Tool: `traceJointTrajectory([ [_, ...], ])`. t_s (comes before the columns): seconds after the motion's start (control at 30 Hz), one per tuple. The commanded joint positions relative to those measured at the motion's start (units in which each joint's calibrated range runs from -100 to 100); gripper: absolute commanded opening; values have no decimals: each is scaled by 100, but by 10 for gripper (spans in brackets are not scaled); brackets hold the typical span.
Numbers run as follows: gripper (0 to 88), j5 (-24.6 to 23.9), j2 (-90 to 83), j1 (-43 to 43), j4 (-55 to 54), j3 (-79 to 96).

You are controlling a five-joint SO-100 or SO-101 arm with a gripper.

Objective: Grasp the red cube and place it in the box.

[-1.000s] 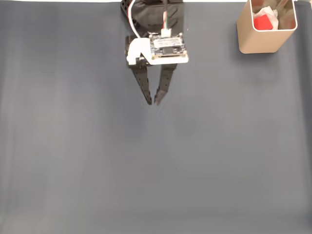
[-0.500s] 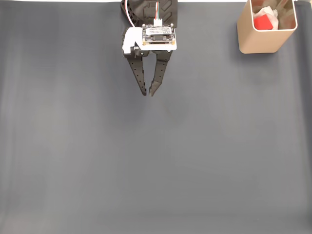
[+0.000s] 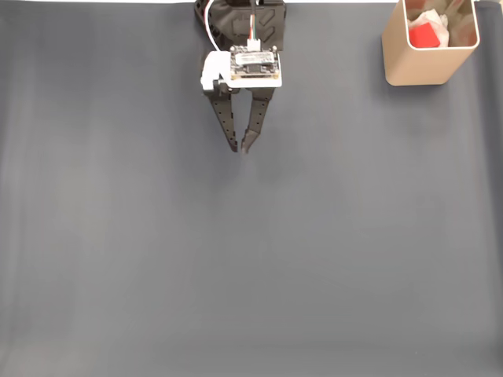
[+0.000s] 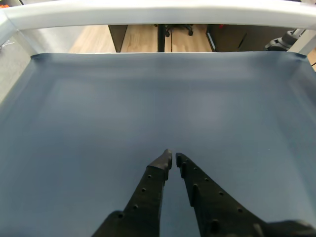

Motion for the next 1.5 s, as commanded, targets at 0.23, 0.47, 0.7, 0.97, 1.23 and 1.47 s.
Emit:
traceJointTrajectory([
  [0.23, 0, -34, -565, -67, 145, 738],
  [0.47, 0, -210, -860, -138, 826, 1058],
  [0.7, 0, -298, -999, -209, 1662, 1067],
  [0.97, 0, -259, -999, -230, 2457, 1067],
  [1.23, 0, -166, -999, -280, 2891, 1067],
  [1.47, 0, -147, -1007, -301, 3055, 1067],
])
